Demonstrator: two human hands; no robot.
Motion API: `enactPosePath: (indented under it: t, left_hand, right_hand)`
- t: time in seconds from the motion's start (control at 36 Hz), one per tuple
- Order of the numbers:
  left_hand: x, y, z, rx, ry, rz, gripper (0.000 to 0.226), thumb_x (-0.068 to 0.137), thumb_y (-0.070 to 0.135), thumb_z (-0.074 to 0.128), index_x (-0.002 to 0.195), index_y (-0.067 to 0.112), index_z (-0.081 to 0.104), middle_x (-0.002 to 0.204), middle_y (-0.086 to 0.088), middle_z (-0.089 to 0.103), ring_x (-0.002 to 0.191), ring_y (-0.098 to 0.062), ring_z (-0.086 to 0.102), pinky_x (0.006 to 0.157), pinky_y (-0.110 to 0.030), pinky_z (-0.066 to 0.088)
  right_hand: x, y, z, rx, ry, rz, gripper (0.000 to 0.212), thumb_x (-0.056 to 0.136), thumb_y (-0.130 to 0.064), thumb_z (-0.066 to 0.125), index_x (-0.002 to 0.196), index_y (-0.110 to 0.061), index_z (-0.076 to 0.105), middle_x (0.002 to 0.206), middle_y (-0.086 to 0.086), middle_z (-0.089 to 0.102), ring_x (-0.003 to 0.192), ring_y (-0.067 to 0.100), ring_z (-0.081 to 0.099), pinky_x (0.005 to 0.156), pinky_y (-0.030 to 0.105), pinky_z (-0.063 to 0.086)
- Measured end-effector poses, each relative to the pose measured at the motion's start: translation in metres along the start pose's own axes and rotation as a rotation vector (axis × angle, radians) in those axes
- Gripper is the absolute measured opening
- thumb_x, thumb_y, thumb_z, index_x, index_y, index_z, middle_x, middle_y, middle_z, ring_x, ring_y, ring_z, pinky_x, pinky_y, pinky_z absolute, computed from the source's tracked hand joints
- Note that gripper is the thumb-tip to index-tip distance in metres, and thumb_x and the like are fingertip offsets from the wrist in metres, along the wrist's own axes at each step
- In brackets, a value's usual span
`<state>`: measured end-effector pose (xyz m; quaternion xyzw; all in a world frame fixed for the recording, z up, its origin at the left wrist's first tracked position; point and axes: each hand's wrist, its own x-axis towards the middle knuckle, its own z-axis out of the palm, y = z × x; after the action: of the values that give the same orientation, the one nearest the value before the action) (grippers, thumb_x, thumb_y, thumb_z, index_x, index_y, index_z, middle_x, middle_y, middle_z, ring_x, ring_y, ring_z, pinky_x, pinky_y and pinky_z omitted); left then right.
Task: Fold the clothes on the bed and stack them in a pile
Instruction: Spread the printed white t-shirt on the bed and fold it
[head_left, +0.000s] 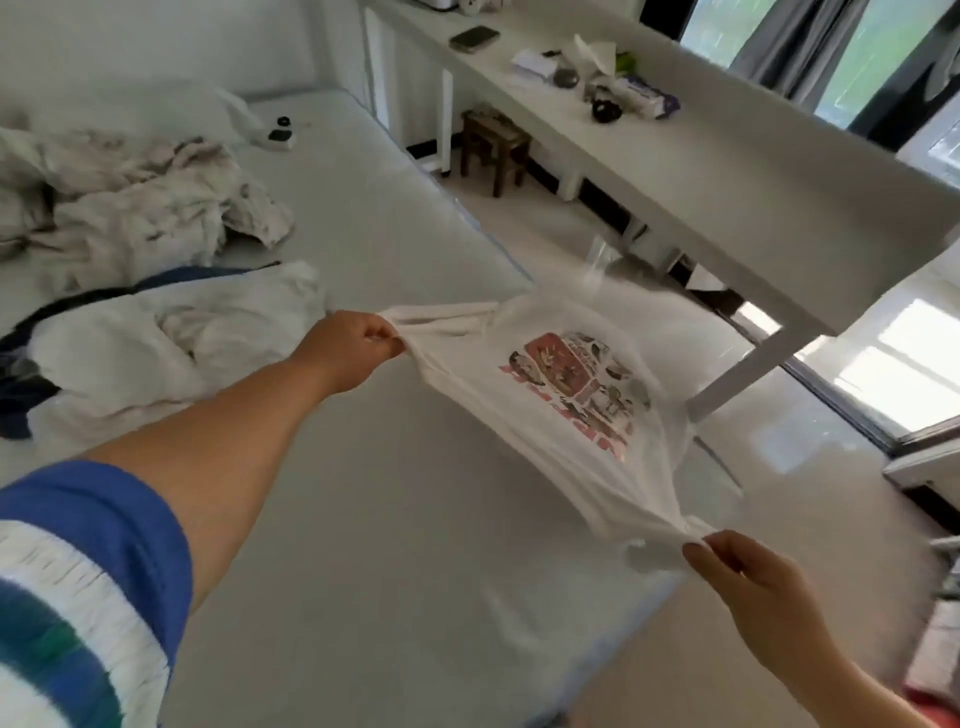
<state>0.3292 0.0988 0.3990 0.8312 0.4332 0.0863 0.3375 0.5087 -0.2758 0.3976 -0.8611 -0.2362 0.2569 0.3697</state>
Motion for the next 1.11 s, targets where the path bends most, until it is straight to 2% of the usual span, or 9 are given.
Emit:
enactPosePath:
  t: [0.14,0.22,0.33,0.53,0.61,0.75,0.83,0.94,1.11]
  left_hand:
    - [-0.071,-0.145,0.027,0.113,-0.116,-0.134,0.024,0.09,0.034,0.057,0.1,0.017,0.07,0.111,-0.01,0.065,0.101,-0.029,0.056,0.077,-0.028,0.039]
    - [-0.11,-0.223,0.044,0.128,-0.163,-0.226,0.023,0.091,0.03,0.056,0.102,0.015,0.07,0.112,-0.009,0.066,0.101,-0.028,0.057,0.073,-0.025,0.035]
    - [-0.157,-0.314,0.06,0.205,-0.2,-0.324,0.024,0.092,0.03,0.054,0.102,0.015,0.069,0.109,-0.01,0.067,0.097,-0.028,0.059,0.072,-0.026,0.038]
    - [-0.237,-0.428,0.066,0.347,-0.28,-0.414,0.024,0.092,0.024,0.051,0.098,0.009,0.069,0.112,-0.014,0.063,0.1,-0.031,0.058,0.08,-0.034,0.046]
    - [-0.259,-0.462,0.067,0.409,-0.285,-0.433,0.026,0.091,0.018,0.049,0.11,0.011,0.065,0.126,-0.014,0.054,0.11,-0.033,0.053,0.087,-0.036,0.043]
    - [-0.282,-0.499,0.072,0.515,-0.246,-0.48,0.029,0.092,0.016,0.043,0.11,0.009,0.065,0.117,-0.016,0.052,0.105,-0.037,0.051,0.084,-0.041,0.044]
    - [-0.291,-0.517,0.08,0.636,-0.273,-0.451,0.035,0.092,0.018,0.04,0.12,0.013,0.062,0.13,-0.01,0.05,0.125,-0.032,0.039,0.106,-0.041,0.031]
    - [-0.3,-0.528,0.091,0.703,-0.339,-0.497,0.044,0.093,0.023,0.041,0.137,0.021,0.046,0.152,0.0,0.03,0.143,-0.023,0.015,0.115,-0.039,0.005]
    - [-0.304,-0.524,0.105,0.639,-0.422,-0.581,0.059,0.089,0.02,0.049,0.145,0.017,0.032,0.158,-0.002,0.01,0.145,-0.021,0.002,0.116,-0.04,0.004]
  right_hand:
    - [-0.072,0.049,0.134,-0.028,-0.094,0.185,0.028,0.081,-0.003,0.07,0.056,-0.008,0.058,0.044,-0.008,0.04,0.045,0.005,0.033,0.044,0.017,0.025]
    - [-0.109,0.07,0.201,-0.13,-0.224,0.252,0.026,0.079,-0.011,0.073,0.056,-0.017,0.061,0.045,-0.009,0.047,0.05,0.01,0.041,0.049,0.016,0.032]
    - [-0.147,0.085,0.279,-0.274,-0.485,0.314,0.021,0.08,-0.026,0.07,0.061,-0.026,0.061,0.068,-0.005,0.059,0.064,0.008,0.052,0.061,0.021,0.039]
    - [-0.201,0.108,0.383,-0.472,-0.825,0.233,0.025,0.085,-0.031,0.063,0.063,-0.031,0.051,0.077,-0.008,0.056,0.069,-0.004,0.047,0.063,0.007,0.036]
    - [-0.218,0.116,0.418,-0.559,-0.936,0.134,0.025,0.086,-0.035,0.058,0.065,-0.034,0.046,0.072,-0.009,0.048,0.07,-0.005,0.044,0.066,0.006,0.036]
    - [-0.234,0.126,0.464,-0.725,-1.075,0.005,0.023,0.09,-0.041,0.049,0.071,-0.028,0.043,0.076,-0.01,0.044,0.078,0.01,0.044,0.062,0.021,0.033]
    - [-0.241,0.129,0.484,-0.788,-1.119,-0.011,0.02,0.091,-0.039,0.044,0.075,-0.027,0.044,0.083,-0.004,0.05,0.079,0.015,0.049,0.063,0.028,0.037]
    - [-0.251,0.136,0.501,-0.806,-1.151,-0.015,0.018,0.091,-0.036,0.043,0.083,-0.022,0.052,0.087,-0.001,0.054,0.08,0.018,0.053,0.066,0.029,0.04]
    - [-0.252,0.146,0.506,-0.675,-1.078,0.147,0.023,0.089,-0.03,0.05,0.107,-0.023,0.062,0.1,-0.004,0.058,0.09,0.017,0.055,0.071,0.021,0.037]
